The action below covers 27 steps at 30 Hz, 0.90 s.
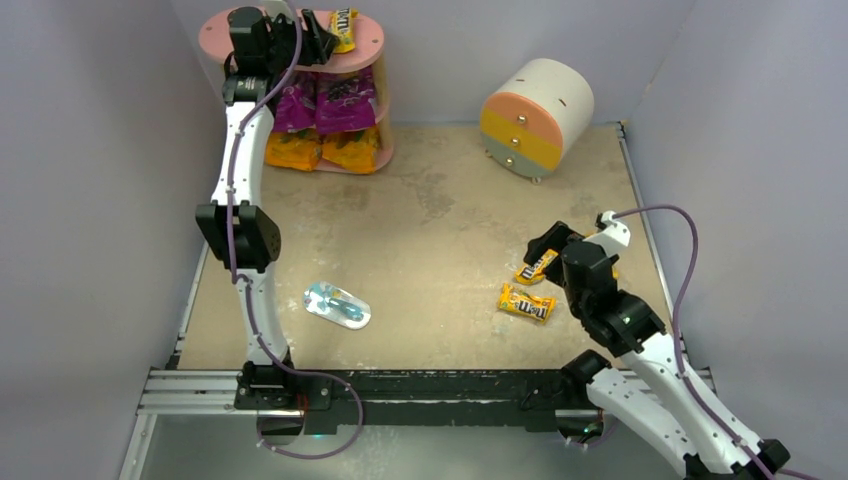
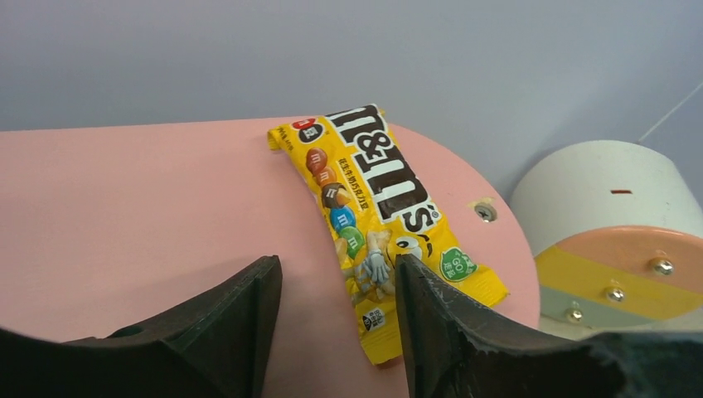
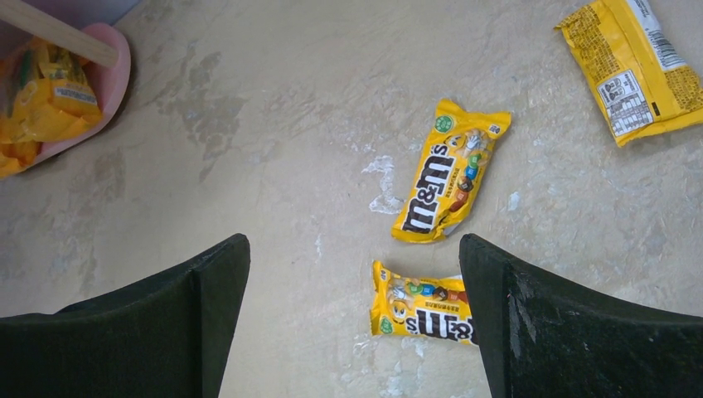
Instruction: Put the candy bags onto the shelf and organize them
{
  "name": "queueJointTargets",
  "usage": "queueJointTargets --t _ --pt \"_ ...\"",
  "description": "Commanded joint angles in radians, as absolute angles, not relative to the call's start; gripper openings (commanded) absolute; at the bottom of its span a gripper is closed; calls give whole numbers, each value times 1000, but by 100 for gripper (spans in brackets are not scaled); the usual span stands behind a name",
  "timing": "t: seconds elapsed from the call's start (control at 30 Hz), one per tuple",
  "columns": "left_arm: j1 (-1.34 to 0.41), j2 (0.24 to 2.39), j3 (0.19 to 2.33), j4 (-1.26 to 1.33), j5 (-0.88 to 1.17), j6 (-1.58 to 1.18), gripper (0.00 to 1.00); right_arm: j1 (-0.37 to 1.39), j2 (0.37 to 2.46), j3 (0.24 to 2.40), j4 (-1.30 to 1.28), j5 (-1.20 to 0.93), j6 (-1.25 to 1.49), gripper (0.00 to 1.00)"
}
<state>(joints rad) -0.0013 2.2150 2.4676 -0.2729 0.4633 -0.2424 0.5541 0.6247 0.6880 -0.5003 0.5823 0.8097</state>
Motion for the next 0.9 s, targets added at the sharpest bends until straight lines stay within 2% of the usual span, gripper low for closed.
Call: queueJointTargets --t 0.0,0.17,0.37,0.5,0.63,0.77,0.87 --pt "0 2163 2464 -298 349 -189 56 553 641 707 -462 585 825 97" --pt "0 2158 2459 -304 351 -179 58 553 653 710 -463 583 825 98" --pt "0 2114 2451 -293 438 -196 70 552 655 715 -446 583 796 99" --pt "0 2052 2451 -318 327 -177 86 554 657 713 -466 542 798 99" --pt "0 1955 2436 -386 238 -158 90 553 659 700 -485 532 800 99" --pt "0 1759 2262 -405 148 -229 92 552 702 702 -507 530 819 99" --pt "-30 1558 2010 -381 86 -303 93 553 760 689 -468 511 820 99"
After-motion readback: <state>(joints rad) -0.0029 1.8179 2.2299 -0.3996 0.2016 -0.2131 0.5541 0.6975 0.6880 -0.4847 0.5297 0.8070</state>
